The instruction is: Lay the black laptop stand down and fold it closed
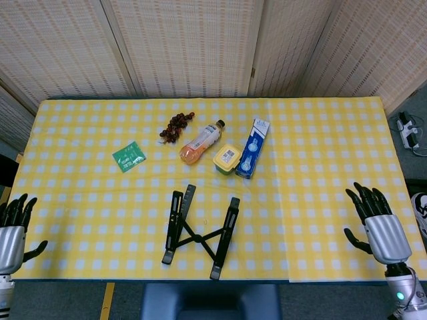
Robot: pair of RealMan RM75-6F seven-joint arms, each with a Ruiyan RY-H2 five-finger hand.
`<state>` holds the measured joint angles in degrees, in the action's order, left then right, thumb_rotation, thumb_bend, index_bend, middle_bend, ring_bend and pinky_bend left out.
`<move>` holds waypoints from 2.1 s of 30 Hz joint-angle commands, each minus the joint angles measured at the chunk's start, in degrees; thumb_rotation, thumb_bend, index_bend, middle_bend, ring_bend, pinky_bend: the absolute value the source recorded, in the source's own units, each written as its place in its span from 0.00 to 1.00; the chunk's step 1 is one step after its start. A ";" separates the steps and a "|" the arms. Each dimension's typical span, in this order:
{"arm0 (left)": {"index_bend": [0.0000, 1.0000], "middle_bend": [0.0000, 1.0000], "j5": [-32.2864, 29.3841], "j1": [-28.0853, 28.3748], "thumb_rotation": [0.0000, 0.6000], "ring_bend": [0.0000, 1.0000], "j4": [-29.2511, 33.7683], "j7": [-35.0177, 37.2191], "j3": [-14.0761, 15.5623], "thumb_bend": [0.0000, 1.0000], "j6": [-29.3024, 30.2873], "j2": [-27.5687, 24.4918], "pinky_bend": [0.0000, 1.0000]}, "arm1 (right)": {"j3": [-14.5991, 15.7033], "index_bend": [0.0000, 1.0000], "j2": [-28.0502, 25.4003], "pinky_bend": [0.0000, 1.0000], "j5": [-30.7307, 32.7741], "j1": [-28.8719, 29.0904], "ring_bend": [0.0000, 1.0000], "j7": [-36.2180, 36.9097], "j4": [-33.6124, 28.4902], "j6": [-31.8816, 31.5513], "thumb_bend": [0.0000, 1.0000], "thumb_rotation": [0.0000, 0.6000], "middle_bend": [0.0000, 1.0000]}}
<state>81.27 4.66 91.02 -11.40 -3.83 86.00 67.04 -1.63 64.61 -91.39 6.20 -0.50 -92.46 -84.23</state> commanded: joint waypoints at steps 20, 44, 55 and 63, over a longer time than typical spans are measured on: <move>0.03 0.01 5.89 7.95 1.00 0.00 2.74 6.74 -0.26 0.22 -9.18 -2.04 0.00 | 2.80 0.00 1.92 0.00 -5.28 7.59 0.05 7.44 -1.22 10.72 0.34 1.00 0.00; 0.03 0.01 4.38 7.40 1.00 0.00 3.06 6.41 0.88 0.22 -8.02 -1.84 0.00 | -2.45 0.00 18.61 0.00 2.48 27.24 0.05 16.56 2.75 35.45 0.27 1.00 0.00; 0.03 0.01 4.23 6.95 1.00 0.00 2.45 7.28 1.36 0.22 -7.52 -1.64 0.00 | -4.84 0.00 20.71 0.00 8.00 31.24 0.05 31.23 1.35 40.12 0.27 1.00 0.00; 0.03 0.01 4.20 6.96 1.00 0.00 2.08 7.50 1.44 0.22 -7.44 -1.55 0.00 | -7.83 0.00 24.64 0.00 11.89 34.44 0.05 35.22 3.18 42.82 0.28 1.00 0.00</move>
<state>85.48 11.62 93.09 -3.90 -2.38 78.56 65.49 -8.99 88.68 -79.92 40.10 34.55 -89.81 -41.84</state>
